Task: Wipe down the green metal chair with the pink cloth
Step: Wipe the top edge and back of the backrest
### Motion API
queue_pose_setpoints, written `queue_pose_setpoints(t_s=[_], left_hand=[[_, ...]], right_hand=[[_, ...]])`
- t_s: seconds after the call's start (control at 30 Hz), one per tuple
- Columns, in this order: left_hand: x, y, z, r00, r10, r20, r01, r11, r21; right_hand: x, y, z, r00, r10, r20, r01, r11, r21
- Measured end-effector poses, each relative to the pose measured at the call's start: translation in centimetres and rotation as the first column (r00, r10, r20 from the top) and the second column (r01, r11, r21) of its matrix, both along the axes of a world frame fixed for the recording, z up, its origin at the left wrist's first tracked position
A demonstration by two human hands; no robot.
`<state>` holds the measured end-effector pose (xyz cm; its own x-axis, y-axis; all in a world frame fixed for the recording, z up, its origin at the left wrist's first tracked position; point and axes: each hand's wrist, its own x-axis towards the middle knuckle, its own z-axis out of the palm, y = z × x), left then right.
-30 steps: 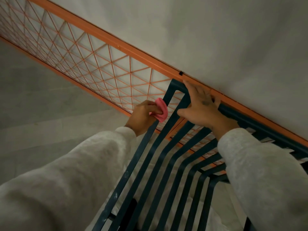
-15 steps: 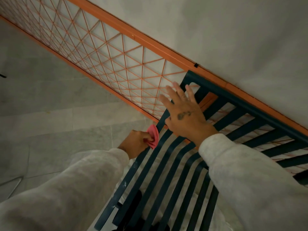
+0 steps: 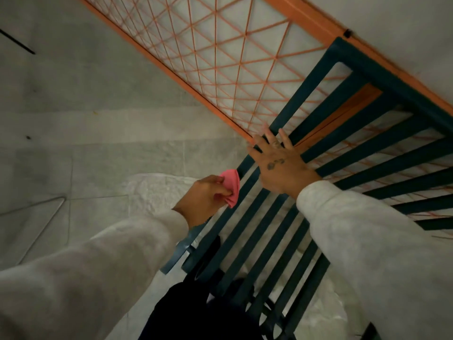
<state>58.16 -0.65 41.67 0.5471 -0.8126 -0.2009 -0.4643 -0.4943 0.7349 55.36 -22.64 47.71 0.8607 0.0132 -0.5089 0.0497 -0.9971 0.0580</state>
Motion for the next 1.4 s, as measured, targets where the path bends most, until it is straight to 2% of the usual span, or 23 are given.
queue_pose_setpoints(t_s=[0.13, 0.23, 0.37, 0.47, 0.6, 0.73, 0.87, 1.0, 1.13, 1.27, 1.33, 1.4], left_hand=[[0.5, -2.7, -0.2, 0.997, 0.046, 0.056, -0.043, 0.998, -0.049], [0.5, -2.1, -0.5, 0.998, 0.051, 0.040, -0.050, 0.999, -0.015], [-2.6, 2.8, -0.2, 0.999, 0.009, 0.049, -0.010, 1.000, 0.024], [-5.1, 7.7, -0.3, 1.000, -0.001, -0.001, 0.001, 0.999, 0.051], [-7.2, 12.8, 0.1, 1.000, 0.007, 0.001, -0.007, 0.995, 0.099], [-8.9, 14.3, 1.1, 0.997, 0.038, 0.060, -0.042, 0.997, 0.065], [-10.0, 12.0, 0.5, 0.984, 0.128, 0.124, -0.141, 0.984, 0.109], [-9.4, 9.3, 0.6, 0.967, 0.205, 0.150, -0.213, 0.976, 0.044], [-11.6, 11.9, 0.7, 0.959, 0.208, 0.192, -0.226, 0.971, 0.079], [-14.8, 18.4, -0.3, 0.963, 0.237, 0.130, -0.254, 0.958, 0.134], [-15.7, 19.5, -0.1, 0.959, 0.281, 0.037, -0.283, 0.955, 0.092], [-15.6, 18.4, 0.3, 0.934, 0.356, 0.016, -0.356, 0.934, 0.032]], right_hand=[[-1.6, 2.2, -1.2, 0.999, -0.033, -0.030, 0.036, 0.996, 0.086], [-2.0, 2.5, -1.5, 0.997, -0.050, -0.056, 0.056, 0.993, 0.107], [-2.0, 2.8, -1.6, 0.988, -0.060, -0.142, 0.075, 0.991, 0.107], [-1.6, 4.4, -1.0, 0.973, -0.055, -0.225, 0.083, 0.990, 0.117], [-3.0, 9.5, -1.2, 0.943, 0.019, -0.333, 0.057, 0.975, 0.217], [-6.0, 11.9, -2.3, 0.967, -0.008, -0.256, 0.075, 0.965, 0.252], [-9.0, 12.9, -2.7, 0.988, -0.029, -0.151, 0.074, 0.952, 0.296], [-9.7, 13.3, -2.4, 0.983, -0.051, -0.179, 0.106, 0.945, 0.309], [-9.5, 12.6, -2.3, 0.973, -0.029, -0.229, 0.097, 0.952, 0.289], [-9.4, 13.0, -2.7, 0.965, -0.043, -0.259, 0.117, 0.954, 0.275], [-9.5, 13.5, -2.5, 0.961, -0.061, -0.269, 0.134, 0.956, 0.262], [-9.5, 14.0, -2.4, 0.957, -0.094, -0.274, 0.171, 0.948, 0.270]])
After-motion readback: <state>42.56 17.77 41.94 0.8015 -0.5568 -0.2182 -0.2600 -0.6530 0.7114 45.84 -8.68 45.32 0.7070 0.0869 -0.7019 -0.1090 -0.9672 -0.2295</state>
